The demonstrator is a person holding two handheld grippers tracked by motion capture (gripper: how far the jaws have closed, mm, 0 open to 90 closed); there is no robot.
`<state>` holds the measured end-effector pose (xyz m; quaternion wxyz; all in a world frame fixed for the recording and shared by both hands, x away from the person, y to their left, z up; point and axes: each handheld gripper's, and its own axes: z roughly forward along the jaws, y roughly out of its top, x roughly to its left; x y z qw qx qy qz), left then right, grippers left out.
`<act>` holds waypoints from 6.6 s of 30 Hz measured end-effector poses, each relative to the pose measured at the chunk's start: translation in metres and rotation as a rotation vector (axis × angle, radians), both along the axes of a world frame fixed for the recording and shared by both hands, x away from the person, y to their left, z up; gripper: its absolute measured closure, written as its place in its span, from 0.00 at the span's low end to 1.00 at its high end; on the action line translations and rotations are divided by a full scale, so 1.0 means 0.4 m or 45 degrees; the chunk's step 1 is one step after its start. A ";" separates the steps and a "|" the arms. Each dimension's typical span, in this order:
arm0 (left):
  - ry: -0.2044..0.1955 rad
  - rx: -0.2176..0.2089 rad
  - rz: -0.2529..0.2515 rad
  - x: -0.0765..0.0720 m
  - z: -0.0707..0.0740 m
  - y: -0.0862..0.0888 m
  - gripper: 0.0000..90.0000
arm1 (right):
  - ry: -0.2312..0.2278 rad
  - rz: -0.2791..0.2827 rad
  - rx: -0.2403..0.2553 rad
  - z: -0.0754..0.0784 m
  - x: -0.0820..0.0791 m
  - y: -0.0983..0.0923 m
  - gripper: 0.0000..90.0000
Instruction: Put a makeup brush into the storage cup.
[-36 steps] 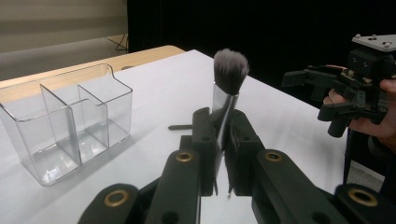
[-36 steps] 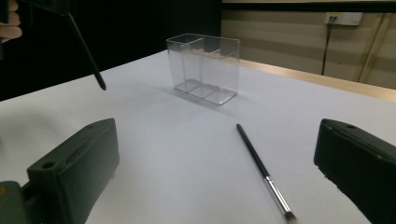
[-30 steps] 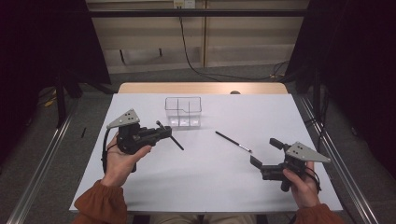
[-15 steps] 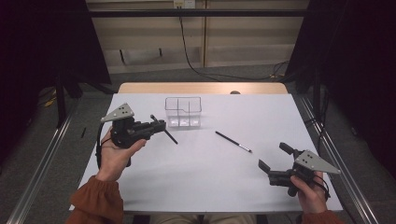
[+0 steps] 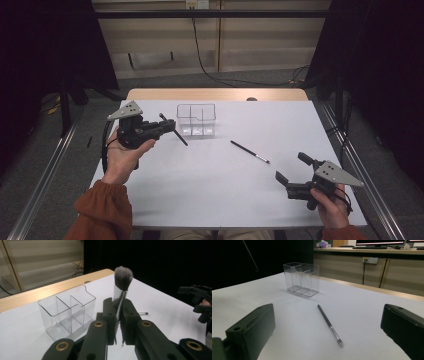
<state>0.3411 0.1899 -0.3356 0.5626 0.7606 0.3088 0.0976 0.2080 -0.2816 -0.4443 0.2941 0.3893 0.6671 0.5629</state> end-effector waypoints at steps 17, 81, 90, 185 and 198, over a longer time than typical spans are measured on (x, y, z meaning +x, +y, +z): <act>-0.045 -0.014 0.048 0.047 0.033 -0.021 0.93 | -0.005 0.009 -0.004 0.000 0.001 0.003 0.00; 0.041 0.198 0.229 0.260 -0.043 -0.084 0.93 | -0.004 0.008 -0.009 -0.003 -0.003 0.001 0.00; 0.068 0.203 0.230 0.268 -0.066 -0.083 0.93 | 0.006 0.017 -0.008 -0.003 -0.003 0.002 0.00; -0.169 0.098 0.296 -0.049 -0.121 0.095 0.04 | 0.016 0.037 -0.021 -0.003 -0.001 0.011 0.00; -0.138 0.072 0.346 -0.108 -0.158 0.148 0.04 | 0.019 0.031 -0.023 -0.003 0.000 0.015 0.00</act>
